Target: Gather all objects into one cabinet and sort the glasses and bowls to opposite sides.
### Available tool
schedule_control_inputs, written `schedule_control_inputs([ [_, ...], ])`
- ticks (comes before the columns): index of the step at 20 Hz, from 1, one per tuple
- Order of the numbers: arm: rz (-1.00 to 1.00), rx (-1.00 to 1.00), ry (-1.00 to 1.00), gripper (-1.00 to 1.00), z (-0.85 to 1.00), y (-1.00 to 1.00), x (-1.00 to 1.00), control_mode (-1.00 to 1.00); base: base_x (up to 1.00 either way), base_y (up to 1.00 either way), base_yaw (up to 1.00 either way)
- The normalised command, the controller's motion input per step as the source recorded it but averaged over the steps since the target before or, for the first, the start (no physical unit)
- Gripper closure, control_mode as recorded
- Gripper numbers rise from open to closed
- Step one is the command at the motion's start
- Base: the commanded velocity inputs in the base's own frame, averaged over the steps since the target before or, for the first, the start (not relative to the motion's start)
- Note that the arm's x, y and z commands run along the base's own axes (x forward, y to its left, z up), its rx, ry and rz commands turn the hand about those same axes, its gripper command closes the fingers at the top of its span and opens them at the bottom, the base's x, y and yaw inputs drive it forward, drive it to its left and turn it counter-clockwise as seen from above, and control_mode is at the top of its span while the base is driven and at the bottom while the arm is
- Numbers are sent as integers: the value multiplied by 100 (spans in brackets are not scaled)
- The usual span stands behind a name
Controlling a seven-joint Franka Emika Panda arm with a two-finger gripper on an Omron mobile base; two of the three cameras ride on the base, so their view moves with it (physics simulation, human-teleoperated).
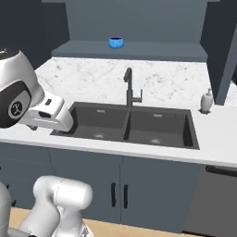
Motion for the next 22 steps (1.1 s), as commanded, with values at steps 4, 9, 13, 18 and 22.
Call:
schedule_control_inputs([
  [4, 0, 0, 0, -100, 0, 0, 0, 100, 45, -37, 9],
  [9, 0, 0, 0, -100, 0, 0, 0, 100, 33, -48, 8],
  [13, 0, 0, 0, -100, 0, 0, 0, 100, 45, -34, 4],
  [18, 0, 0, 0, -100, 0, 0, 0, 100, 60, -7, 0],
  [22, 0, 0, 0, -100, 0, 0, 0, 100, 61, 0, 0],
])
